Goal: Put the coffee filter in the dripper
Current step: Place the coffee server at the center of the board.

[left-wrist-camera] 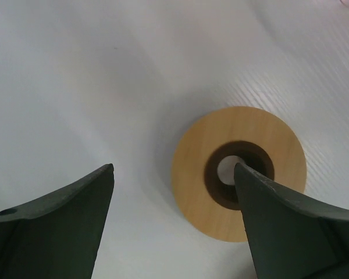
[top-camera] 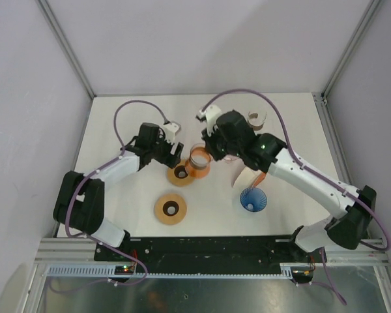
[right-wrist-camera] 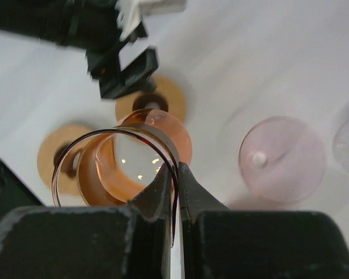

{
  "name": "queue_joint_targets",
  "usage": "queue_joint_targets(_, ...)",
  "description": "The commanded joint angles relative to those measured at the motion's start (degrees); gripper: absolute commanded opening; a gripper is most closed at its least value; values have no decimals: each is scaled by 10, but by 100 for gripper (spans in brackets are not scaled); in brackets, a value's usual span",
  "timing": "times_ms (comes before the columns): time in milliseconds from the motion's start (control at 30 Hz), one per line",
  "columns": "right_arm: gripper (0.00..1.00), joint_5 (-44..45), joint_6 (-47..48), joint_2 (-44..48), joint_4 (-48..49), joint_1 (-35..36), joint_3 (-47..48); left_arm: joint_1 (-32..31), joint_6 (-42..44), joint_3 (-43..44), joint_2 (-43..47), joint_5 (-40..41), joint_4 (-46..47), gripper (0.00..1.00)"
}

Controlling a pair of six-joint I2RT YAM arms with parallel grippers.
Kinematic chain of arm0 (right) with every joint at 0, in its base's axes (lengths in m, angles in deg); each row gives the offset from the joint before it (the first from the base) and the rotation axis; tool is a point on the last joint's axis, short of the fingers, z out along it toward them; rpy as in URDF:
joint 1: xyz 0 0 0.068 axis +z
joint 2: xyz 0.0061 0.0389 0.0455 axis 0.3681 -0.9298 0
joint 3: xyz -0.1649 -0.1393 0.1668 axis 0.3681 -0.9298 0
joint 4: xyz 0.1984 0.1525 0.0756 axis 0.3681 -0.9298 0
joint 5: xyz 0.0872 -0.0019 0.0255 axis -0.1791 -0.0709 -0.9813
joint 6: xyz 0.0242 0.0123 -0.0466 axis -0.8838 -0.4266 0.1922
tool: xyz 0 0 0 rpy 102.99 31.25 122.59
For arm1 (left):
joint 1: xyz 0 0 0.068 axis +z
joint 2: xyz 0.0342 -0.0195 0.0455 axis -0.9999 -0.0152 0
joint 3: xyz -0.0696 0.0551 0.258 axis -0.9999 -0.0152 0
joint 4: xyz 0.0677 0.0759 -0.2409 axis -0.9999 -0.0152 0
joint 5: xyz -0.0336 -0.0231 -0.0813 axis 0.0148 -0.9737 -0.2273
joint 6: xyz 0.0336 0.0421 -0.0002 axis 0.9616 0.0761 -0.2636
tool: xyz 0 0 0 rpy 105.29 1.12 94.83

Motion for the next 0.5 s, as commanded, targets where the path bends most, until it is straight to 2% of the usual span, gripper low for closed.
queue_joint_targets(0,0,16,5,51,-13,29,-71,-27,36,27,-19,19,1,89)
queue_joint_targets(267,0,26,19,33,-27,70,-143,-56,51,34,-53,22,0,88)
queue_joint_targets(467,0,-5,36,18,44,50,-200,-75,53,40,-74,39,0,84)
